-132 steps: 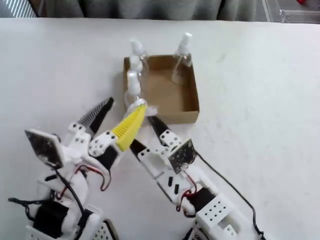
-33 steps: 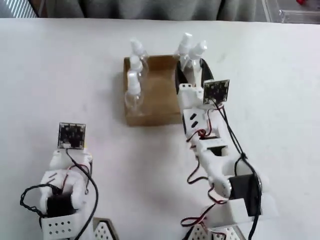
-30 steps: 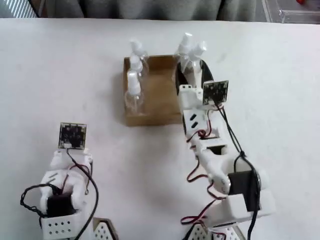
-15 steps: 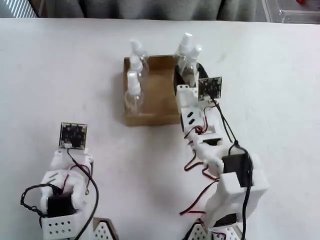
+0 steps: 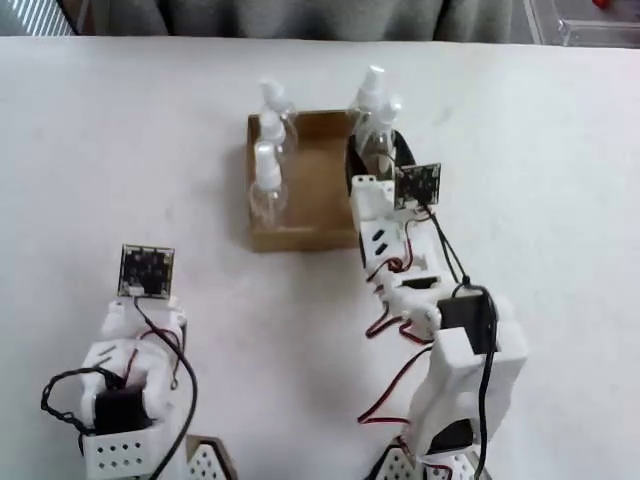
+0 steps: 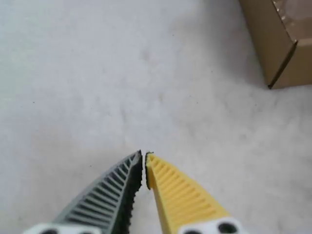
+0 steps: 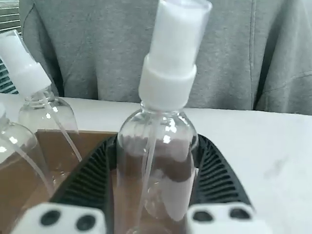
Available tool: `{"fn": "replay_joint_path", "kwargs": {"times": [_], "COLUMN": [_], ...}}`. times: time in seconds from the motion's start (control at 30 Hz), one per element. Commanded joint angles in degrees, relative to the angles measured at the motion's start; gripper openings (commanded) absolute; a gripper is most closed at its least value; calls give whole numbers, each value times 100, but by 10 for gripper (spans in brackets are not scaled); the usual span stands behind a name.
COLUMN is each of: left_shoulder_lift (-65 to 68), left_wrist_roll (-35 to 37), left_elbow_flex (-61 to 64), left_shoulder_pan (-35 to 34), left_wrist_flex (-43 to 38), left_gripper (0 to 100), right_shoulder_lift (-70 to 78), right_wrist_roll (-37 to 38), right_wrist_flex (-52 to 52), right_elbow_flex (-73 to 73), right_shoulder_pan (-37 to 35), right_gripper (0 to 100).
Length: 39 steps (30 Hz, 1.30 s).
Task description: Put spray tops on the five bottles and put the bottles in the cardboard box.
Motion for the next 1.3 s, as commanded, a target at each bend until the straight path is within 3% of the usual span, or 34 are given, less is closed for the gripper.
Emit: {"fn": "replay_joint_path", "kwargs": {"times": [0.0,1.0,1.13,1.27], "left_shoulder_lift": [-40,-40,-40,-40], "left_wrist_roll": [-44,-44,-44,-44], "left_elbow_flex": [-18,-18,-18,-18], "left_shoulder_pan": [57,57,57,57], "left_wrist_flex": [18,18,18,18], "left_gripper": [22,22,22,22], "right_shoulder_lift": [-57,585,593,593], "right_wrist_roll": [70,88,721,747], "right_wrist_flex": [-163,-848,-848,-813], "right_elbow_flex": [-255,-281,-281,-281], "right_shoulder_pan": [-57,-110,-110,-119], "right_gripper": [18,21,21,21]}}
